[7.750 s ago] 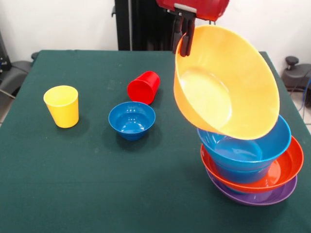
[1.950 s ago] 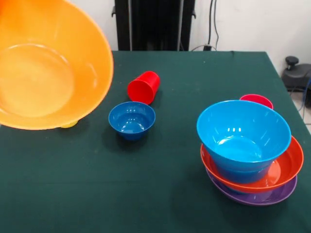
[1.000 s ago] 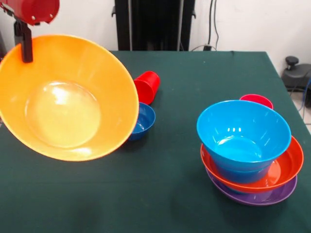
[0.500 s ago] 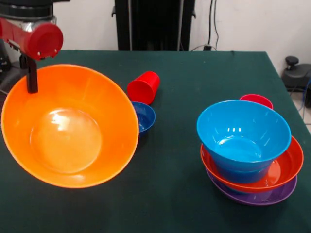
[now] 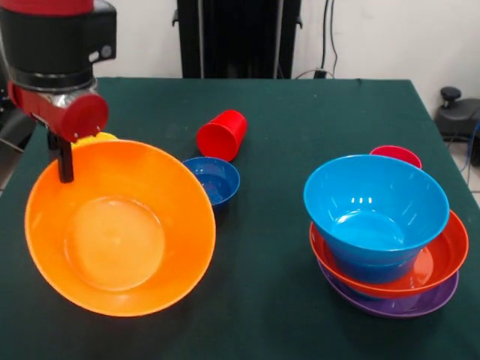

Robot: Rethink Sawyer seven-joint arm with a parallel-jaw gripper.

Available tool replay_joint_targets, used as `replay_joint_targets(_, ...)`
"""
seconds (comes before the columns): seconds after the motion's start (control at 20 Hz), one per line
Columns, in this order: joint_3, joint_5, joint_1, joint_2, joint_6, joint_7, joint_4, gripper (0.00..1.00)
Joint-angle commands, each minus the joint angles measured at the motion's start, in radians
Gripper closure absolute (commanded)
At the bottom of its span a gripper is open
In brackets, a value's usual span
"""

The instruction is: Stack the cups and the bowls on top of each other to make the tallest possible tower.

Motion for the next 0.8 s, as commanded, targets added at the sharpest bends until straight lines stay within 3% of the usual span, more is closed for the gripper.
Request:
replay_joint_targets(0.05, 0.117, -0.071, 0.000, 0.074, -0.053, -0.091, 0.056, 1.00)
replay_joint_targets(0.25, 0.148, -0.079, -0.020, 0.088, -0.070, -0.112, 0.060, 1.00)
replay_joint_targets(0.3, 0.153, -0.087, -0.023, 0.089, -0.074, -0.109, 0.061, 0.00)
replay_joint_targets(0.8, 0.138, -0.103, -0.010, 0.080, -0.092, -0.064, 0.058, 0.00)
